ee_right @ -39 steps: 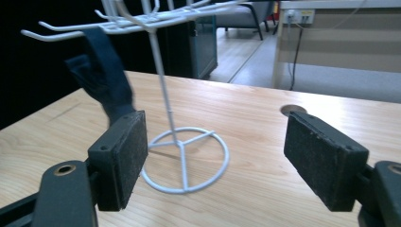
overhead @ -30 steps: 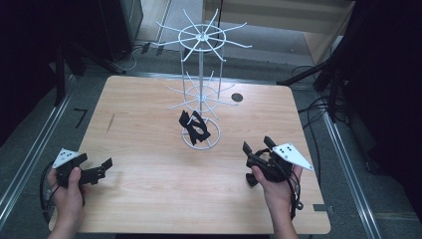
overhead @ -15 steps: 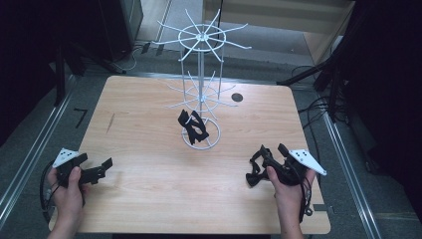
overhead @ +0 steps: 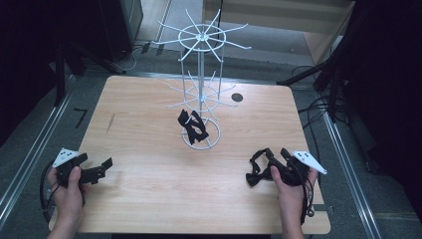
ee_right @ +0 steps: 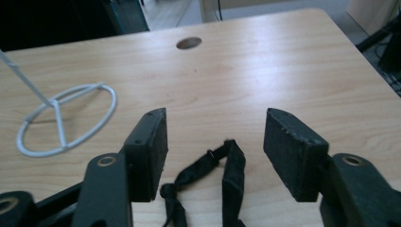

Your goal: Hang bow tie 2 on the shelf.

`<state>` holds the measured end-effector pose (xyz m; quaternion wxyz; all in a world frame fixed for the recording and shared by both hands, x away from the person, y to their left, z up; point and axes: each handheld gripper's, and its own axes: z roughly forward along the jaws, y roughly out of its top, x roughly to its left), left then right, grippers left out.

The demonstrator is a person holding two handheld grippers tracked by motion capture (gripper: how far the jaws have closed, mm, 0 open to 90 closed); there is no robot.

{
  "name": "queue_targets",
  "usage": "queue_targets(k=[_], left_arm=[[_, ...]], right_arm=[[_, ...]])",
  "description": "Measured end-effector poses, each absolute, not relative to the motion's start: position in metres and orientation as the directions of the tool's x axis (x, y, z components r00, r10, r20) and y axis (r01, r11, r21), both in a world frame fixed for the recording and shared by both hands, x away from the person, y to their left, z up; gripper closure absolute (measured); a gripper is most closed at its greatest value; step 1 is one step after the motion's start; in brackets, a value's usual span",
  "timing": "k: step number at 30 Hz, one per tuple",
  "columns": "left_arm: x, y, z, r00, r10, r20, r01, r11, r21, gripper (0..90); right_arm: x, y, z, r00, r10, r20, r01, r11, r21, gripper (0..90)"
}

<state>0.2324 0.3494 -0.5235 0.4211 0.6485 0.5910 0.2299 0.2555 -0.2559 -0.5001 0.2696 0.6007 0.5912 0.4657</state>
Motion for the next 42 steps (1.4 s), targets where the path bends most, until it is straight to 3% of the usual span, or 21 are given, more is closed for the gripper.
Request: queue_targets(k=[15,31,35,39,42], left_arm=[[0.232,0.349,-0.524,0.196,0.96,-0.201,0.573,0.054,0.818,0.0],[0.233,0.349,-0.523,0.198,0.96,-0.199,0.573,0.051,0.818,0.0],[0.233,0.349,-0.523,0.198,0.96,-0.198,0.574,0.05,0.817,0.0],[0.233,0.349,-0.523,0.197,0.961,-0.197,0.575,0.049,0.817,0.0],[0.233,0.349,-0.523,0.197,0.961,-0.197,0.575,0.049,0.817,0.0]], right_arm=[[0.261,-0.256,-0.516,-0.084,0.972,0.219,0.55,-0.138,0.824,57.2],[0.264,-0.253,-0.525,-0.059,0.981,0.185,0.615,-0.11,0.781,63.9],[0.265,-0.253,-0.526,-0.056,0.981,0.188,0.634,-0.111,0.766,72.3],[0.264,-0.255,-0.525,-0.066,0.976,0.208,0.635,-0.12,0.763,87.6],[0.264,-0.255,-0.524,-0.08,0.973,0.217,0.631,-0.119,0.767,89.6]])
